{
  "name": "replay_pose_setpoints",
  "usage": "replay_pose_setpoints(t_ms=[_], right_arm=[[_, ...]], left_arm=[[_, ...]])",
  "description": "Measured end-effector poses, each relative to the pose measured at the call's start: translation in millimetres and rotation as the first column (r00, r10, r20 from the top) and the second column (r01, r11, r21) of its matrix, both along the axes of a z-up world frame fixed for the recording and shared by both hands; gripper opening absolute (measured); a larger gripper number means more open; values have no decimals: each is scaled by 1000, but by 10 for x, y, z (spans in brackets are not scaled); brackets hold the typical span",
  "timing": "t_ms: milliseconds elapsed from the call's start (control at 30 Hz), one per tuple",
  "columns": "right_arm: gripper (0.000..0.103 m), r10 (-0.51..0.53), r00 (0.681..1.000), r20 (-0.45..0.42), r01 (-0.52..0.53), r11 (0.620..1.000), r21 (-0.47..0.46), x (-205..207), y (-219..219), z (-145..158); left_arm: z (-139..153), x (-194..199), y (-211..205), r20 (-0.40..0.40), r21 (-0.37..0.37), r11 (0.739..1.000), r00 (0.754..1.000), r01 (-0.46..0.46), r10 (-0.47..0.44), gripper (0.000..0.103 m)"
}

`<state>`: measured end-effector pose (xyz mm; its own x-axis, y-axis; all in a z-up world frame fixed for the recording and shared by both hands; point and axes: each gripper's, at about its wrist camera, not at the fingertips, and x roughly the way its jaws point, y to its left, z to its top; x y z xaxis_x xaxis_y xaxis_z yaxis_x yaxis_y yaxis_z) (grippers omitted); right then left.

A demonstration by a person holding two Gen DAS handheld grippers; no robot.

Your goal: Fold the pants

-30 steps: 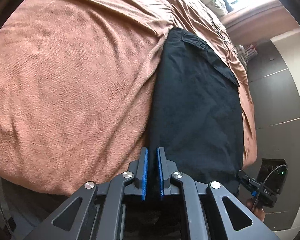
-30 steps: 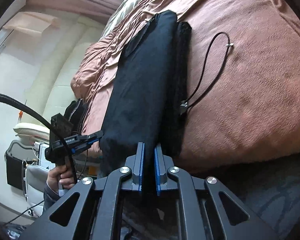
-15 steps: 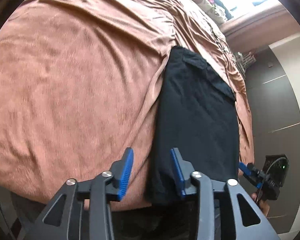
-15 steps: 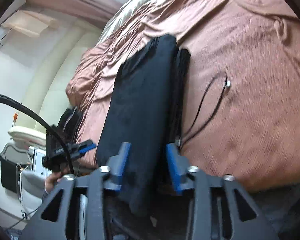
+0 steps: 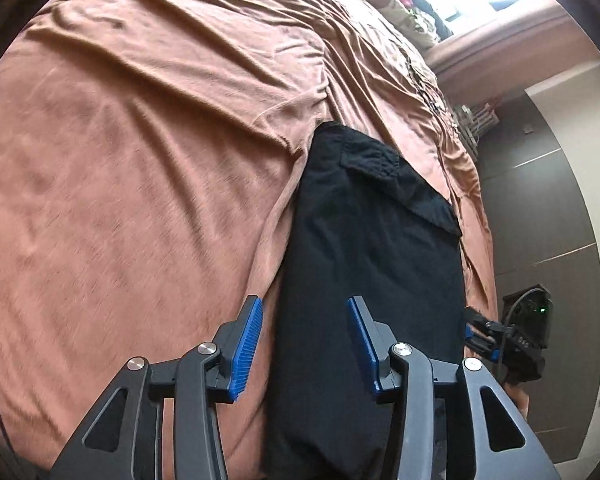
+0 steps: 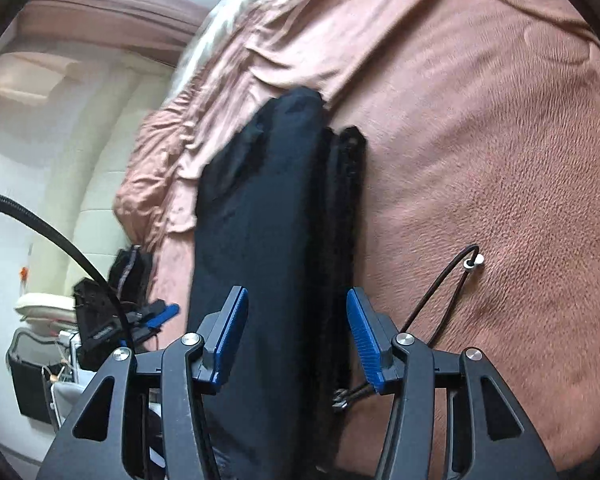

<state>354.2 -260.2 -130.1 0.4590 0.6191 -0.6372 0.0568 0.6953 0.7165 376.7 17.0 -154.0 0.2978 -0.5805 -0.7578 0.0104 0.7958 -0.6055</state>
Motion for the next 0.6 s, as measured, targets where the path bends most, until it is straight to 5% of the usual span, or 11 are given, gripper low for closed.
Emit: replay_pose_setpoints(t_ms=[133, 600], right_arm=[[57, 0, 999, -43, 1, 1000, 11, 85, 5, -77], [57, 68, 996, -58, -64, 995, 71, 254, 15, -175]], left_arm=[[-48, 158, -45, -6, -8, 1000, 1000, 19, -20, 46], [-303, 603, -112, -39, -68, 996, 997, 58, -61, 46]])
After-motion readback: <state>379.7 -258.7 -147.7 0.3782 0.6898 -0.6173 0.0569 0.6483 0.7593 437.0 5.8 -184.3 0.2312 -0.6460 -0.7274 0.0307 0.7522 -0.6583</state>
